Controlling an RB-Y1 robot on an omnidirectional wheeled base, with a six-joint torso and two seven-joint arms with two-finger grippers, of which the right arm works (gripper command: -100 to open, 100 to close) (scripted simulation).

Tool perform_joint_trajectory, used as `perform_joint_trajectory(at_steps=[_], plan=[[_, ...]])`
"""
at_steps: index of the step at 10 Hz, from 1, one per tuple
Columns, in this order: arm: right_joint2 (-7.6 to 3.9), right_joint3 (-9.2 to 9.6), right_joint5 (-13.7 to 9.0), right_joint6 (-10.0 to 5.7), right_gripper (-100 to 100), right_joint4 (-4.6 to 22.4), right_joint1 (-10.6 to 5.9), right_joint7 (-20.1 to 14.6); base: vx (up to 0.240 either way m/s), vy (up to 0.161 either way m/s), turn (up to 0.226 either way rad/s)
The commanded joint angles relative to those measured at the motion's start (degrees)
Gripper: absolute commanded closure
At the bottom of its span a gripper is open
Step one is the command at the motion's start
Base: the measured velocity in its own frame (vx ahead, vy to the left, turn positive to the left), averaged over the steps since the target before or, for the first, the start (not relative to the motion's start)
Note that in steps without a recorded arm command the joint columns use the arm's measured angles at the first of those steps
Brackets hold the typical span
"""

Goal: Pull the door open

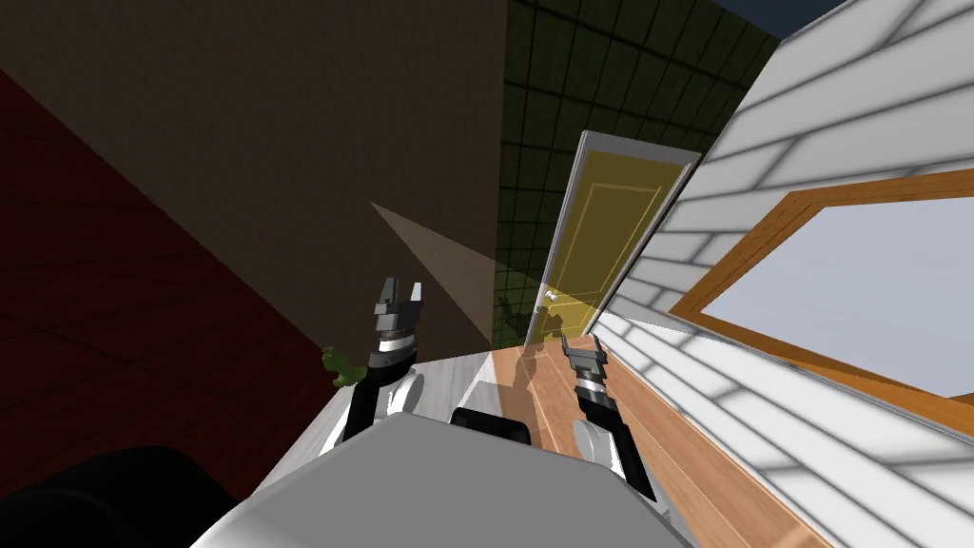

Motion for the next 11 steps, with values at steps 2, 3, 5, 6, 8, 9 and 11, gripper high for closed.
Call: perform_joint_trajectory(at_steps=[2, 3, 5, 6, 8, 9, 11], plan=[[-0.88, -0.03, -1.3, -1.45, -100, 4.0, -0.7, -3.5, 0.043, -0.128, 0.195], [-1.21, -0.09, -1.9, -1.85, -100, 5.4, -1.03, -4.7, 0.031, -0.109, 0.239], [-1.87, -0.2, -3.0, -2.65, -100, 8.3, -1.7, -7.3, 0.025, -0.111, 0.216], [-2.2, -0.25, -3.5, -3.05, -100, 9.8, -2.03, -8.5, 0.014, -0.133, 0.186], [-2.86, -0.37, -4.6, -3.85, -100, 12.7, -2.7, -11.1, 0.02, -0.117, 0.206], [-3.19, -0.42, -5.1, -4.25, -100, 14.2, -3.04, -12.3, 0.001, -0.107, 0.217], [-3.84, -0.53, -6.2, -5.04, -100, 17.1, -3.71, -14.9, 0.008, -0.127, 0.217]])
